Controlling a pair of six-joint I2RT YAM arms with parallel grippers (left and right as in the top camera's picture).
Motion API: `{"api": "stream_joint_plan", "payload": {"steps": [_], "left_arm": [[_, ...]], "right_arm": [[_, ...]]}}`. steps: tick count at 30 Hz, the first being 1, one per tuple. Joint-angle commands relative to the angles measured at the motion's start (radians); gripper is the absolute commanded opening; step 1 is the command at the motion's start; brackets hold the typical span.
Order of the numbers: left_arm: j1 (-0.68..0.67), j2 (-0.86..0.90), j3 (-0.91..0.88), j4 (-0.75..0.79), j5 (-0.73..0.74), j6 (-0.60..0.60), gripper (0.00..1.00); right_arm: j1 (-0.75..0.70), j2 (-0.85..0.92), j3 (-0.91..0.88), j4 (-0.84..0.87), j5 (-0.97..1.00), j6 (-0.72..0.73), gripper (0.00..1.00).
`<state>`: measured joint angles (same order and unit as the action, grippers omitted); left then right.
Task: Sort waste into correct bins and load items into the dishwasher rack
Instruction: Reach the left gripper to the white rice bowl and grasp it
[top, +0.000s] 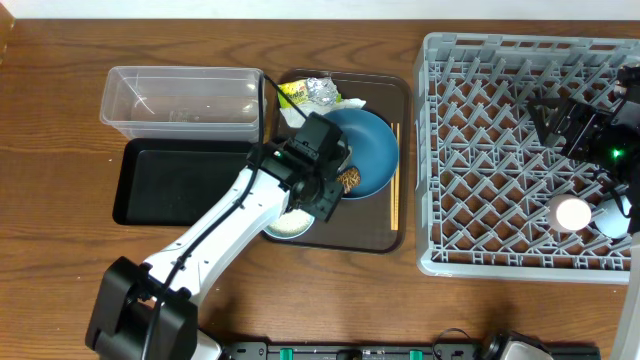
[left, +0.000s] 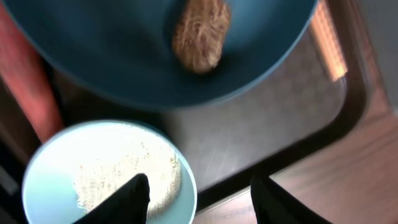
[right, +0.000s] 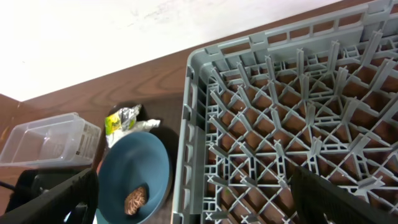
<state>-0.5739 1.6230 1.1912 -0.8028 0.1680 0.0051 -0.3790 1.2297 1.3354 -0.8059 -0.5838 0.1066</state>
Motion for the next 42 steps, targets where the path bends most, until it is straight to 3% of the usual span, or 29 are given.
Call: {"api": "stream_joint_plan", "payload": {"steps": [1,7,12,16,29,32,38,42], "left_arm": [[-0.002,0.047,0.004,-0.026,-0.042,-0.031,0.54],[-0.002,0.149,0.004,-0.076,0.024,-0.031,0.52],[-0.006,0.200,0.004,-0.111,0.029,0.027,0.43],[-0.005,0.220,0.004,-0.100,0.030,0.033,0.29],[-0.007,0.243,0.004,-0.109,0.029,0.145,0.19],[-0.008,0.247,0.004,-0.109,0.029,0.145,0.11],[-0.026,0.248,0.003,-0.100,-0.100,0.159,0.10],[-0.047,0.248,0.002,-0.073,-0.105,0.159,0.10]], "right_arm": [[0.007,0.005,0.007,0.004,0.000,0.005,0.91],[0.007,0.012,0.007,0.018,0.000,0.005,0.91],[0.007,0.013,0.007,0.018,0.000,0.005,0.91],[0.007,0.013,0.007,0.017,0.000,0.005,0.91],[0.007,0.013,0.007,0.018,0.000,0.005,0.90],[0.007,0.014,0.007,0.017,0.001,0.005,0.89],[0.007,0.014,0.007,0.018,0.012,0.005,0.89],[0.007,0.014,0.007,0.021,0.012,0.005,0.89]]}}
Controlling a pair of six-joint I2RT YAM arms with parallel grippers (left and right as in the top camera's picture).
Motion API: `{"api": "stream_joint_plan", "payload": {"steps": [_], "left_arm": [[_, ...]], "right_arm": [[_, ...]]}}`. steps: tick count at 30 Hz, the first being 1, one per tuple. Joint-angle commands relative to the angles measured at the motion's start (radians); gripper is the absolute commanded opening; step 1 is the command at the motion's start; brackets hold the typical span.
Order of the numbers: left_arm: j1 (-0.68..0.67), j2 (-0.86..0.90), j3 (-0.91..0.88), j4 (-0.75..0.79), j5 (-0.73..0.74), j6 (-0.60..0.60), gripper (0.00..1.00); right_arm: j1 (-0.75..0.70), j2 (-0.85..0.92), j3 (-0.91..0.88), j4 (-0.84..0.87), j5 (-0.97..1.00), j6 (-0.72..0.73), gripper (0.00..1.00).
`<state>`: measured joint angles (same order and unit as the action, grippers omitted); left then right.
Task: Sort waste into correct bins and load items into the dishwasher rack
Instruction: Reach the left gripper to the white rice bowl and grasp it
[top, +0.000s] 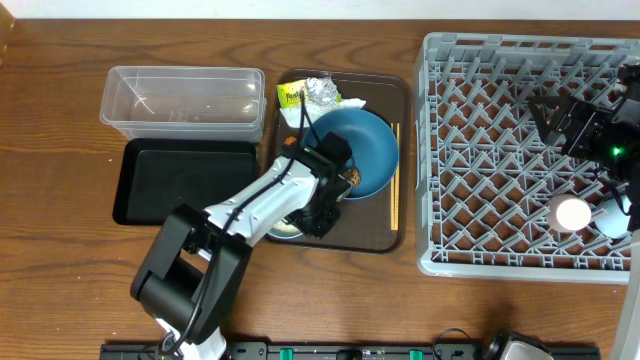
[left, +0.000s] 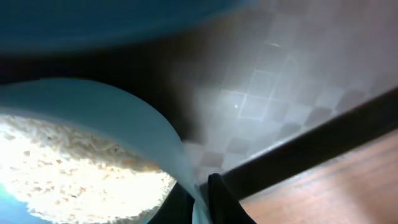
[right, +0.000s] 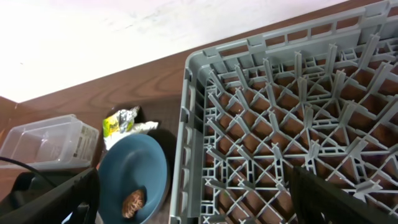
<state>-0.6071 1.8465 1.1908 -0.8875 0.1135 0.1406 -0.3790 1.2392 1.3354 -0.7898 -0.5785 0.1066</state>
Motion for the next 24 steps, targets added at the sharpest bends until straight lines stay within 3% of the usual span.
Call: {"api": "stream_joint_plan", "payload": {"steps": [1,8,12,14,16,22,24], "left_arm": [[-0.019,0.024,0.002,0.016,-0.051,0.024,0.10],[-0.041,0.025,-0.011,0.022,-0.081,0.024,0.11],[-0.040,0.025,-0.012,0.022,-0.081,0.024,0.17],[-0.040,0.025,-0.012,0.022,-0.080,0.024,0.29],[-0.040,0.026,-0.012,0.023,-0.080,0.029,0.32],[-0.040,0.051,-0.013,0.015,-0.073,0.048,0.30],[-0.040,0.066,-0.013,0.005,-0.073,0.051,0.24]], "right_arm": [[0.007,0.005,0.007,0.005,0.006,0.004,0.89],[0.007,0.005,0.007,0.009,0.007,0.005,0.89],[0.007,0.005,0.007,0.009,0.007,0.005,0.89],[0.007,0.005,0.007,0.010,0.007,0.005,0.89],[0.007,0.005,0.007,0.011,0.007,0.005,0.89],[0.007,0.005,0.007,0.012,0.007,0.004,0.89],[0.007,0.005,0.007,0.014,0.007,0.005,0.89]]}}
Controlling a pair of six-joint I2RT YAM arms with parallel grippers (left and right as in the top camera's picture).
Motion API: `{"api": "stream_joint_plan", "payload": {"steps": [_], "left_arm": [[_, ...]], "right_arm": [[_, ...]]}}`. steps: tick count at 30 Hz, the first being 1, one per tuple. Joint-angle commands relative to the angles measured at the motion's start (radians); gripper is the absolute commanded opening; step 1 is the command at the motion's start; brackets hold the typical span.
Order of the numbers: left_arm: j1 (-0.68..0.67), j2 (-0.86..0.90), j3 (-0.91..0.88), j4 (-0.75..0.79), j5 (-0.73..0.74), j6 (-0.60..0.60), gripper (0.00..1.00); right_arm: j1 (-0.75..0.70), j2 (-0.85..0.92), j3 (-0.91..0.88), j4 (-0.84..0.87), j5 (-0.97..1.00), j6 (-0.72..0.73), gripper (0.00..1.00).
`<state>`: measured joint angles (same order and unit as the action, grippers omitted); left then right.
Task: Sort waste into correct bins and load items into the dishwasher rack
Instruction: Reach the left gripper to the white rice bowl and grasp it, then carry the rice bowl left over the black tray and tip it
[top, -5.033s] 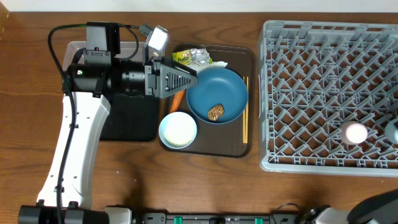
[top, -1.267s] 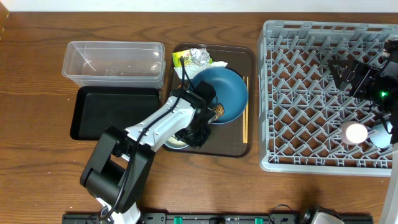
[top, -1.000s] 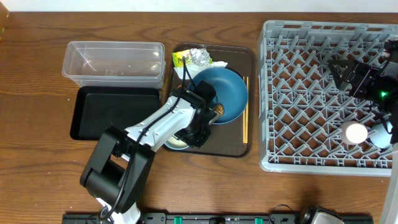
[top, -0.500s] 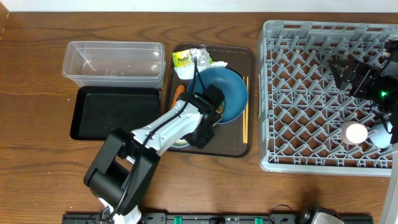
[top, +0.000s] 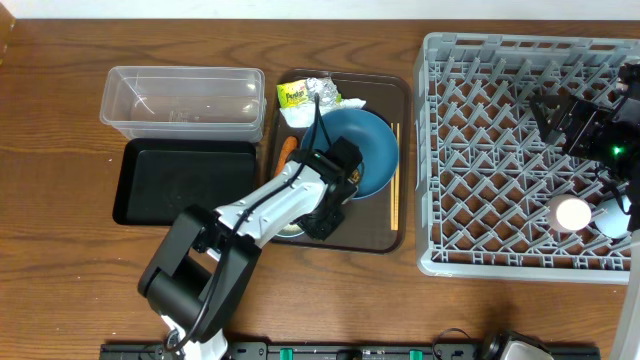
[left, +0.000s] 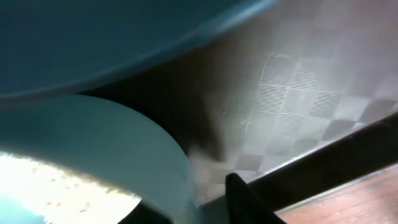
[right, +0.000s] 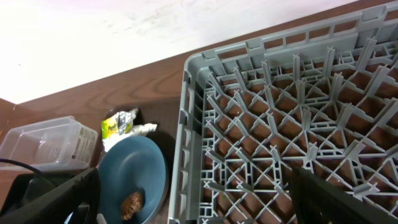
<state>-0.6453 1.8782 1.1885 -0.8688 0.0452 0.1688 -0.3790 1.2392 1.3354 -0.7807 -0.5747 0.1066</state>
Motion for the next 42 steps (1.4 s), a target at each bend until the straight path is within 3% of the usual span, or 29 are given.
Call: {"api": "stream_joint_plan", "payload": {"steps": [1,2,5,18,26,30,37,42], "left_arm": [[-0.002,0.039,-0.011,-0.018,-0.005,0.023,0.19],[-0.002,0.041,-0.011,-0.021,-0.005,0.022,0.09],[-0.002,0.040,-0.009,-0.020,-0.005,0.022,0.06],[0.008,-0.080,0.173,-0.185,-0.005,-0.030,0.06],[0.140,-0.215,0.200,-0.135,0.067,-0.146,0.06],[0.275,-0.247,0.199,-0.119,0.209,-0.213,0.06],[0.539,-0.247,0.143,-0.019,0.547,-0.208,0.07],[0.702,-0.247,0.060,0.034,0.848,-0.073,0.06]], "right_arm": [[0.007,0.005,0.007,0.006,0.003,0.005,0.89],[0.007,0.005,0.007,0.007,0.003,0.005,0.89],[0.007,0.005,0.007,0.012,0.003,0.005,0.89],[0.007,0.005,0.007,0.018,0.003,0.005,0.88],[0.007,0.005,0.007,0.018,0.003,0.005,0.89],[0.007,0.005,0.007,0.018,0.003,0.005,0.88],[0.007,0.005,0.007,0.018,0.003,0.005,0.88],[0.007,0.005,0.007,0.019,0.002,0.005,0.88]]}}
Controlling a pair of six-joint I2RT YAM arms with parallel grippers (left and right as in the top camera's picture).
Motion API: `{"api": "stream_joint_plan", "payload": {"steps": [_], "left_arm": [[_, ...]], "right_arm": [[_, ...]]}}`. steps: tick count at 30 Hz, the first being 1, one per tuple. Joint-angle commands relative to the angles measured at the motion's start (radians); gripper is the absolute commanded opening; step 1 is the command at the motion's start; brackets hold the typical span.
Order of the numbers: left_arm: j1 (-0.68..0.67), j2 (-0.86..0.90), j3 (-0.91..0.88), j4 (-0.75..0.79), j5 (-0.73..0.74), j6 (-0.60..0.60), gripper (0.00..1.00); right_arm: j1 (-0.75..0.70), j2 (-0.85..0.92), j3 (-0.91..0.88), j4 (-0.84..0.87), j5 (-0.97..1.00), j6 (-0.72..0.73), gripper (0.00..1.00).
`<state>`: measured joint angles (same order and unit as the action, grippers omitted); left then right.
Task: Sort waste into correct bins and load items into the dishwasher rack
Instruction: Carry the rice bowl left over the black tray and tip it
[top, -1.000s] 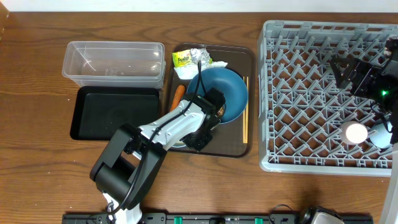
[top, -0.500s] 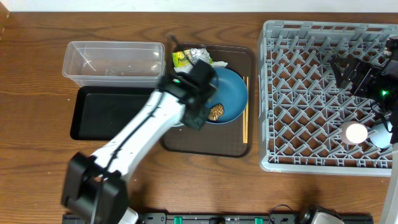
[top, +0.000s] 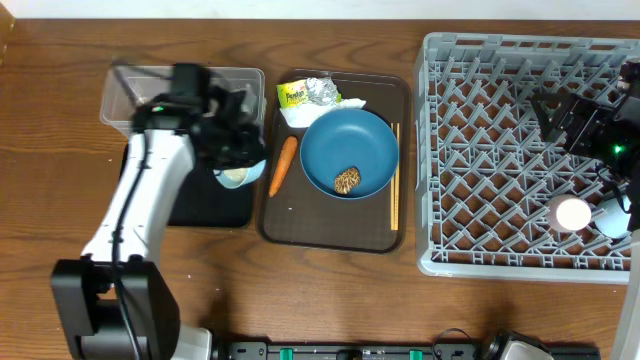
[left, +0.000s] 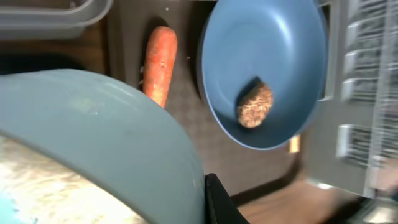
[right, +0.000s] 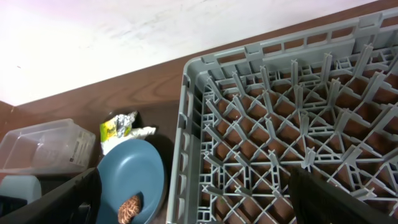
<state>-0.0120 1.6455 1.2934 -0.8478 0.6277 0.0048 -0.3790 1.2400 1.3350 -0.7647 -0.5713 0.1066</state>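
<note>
My left gripper (top: 238, 165) is shut on the rim of a light blue bowl of rice (top: 236, 176). It holds the bowl over the right edge of the black tray (top: 180, 190). In the left wrist view the bowl (left: 93, 137) fills the lower left, with one dark finger (left: 217, 202) against its rim. On the brown tray (top: 330, 235) lie a carrot (top: 283, 165), a blue plate (top: 350, 145) with a brown lump of food (top: 347, 180), chopsticks (top: 394, 190) and crumpled wrappers (top: 310, 93). My right gripper (top: 585, 125) hangs open over the grey dishwasher rack (top: 500, 150).
A clear plastic bin (top: 180, 95) stands behind the black tray. A white cup (top: 573, 213) sits in the rack's right side. The right wrist view shows the rack (right: 280, 124), the blue plate (right: 134, 177) and the wrappers (right: 121, 127).
My left gripper was at the rice bowl's rim on the brown tray. Now it holds the bowl to the left, over the black tray's right edge. The carrot is uncovered. The right arm is still.
My left gripper was open above the rice bowl on the brown tray, beside the blue plate. Then it was down at the bowl's rim, and stayed there. Now the bowl is off the brown tray, held over the black tray. The right gripper stayed open over the rack.
</note>
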Motion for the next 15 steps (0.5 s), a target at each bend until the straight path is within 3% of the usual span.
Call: {"api": "stream_joint_plan", "payload": {"steps": [1,5,11,15], "left_arm": [[0.098,-0.014,-0.068,0.023,0.328,0.134,0.06],[0.216,-0.014,-0.196,0.105,0.531,0.248,0.06],[0.394,-0.013,-0.420,0.418,0.934,0.302,0.06],[0.500,-0.013,-0.485,0.445,0.943,0.290,0.06]], "right_arm": [[0.007,0.004,0.008,0.003,-0.001,0.005,0.88],[0.007,0.004,0.008,0.003,-0.001,0.005,0.88],[0.007,0.004,0.008,0.002,-0.002,0.013,0.88],[0.007,0.004,0.008,0.002,-0.002,0.021,0.88]]}}
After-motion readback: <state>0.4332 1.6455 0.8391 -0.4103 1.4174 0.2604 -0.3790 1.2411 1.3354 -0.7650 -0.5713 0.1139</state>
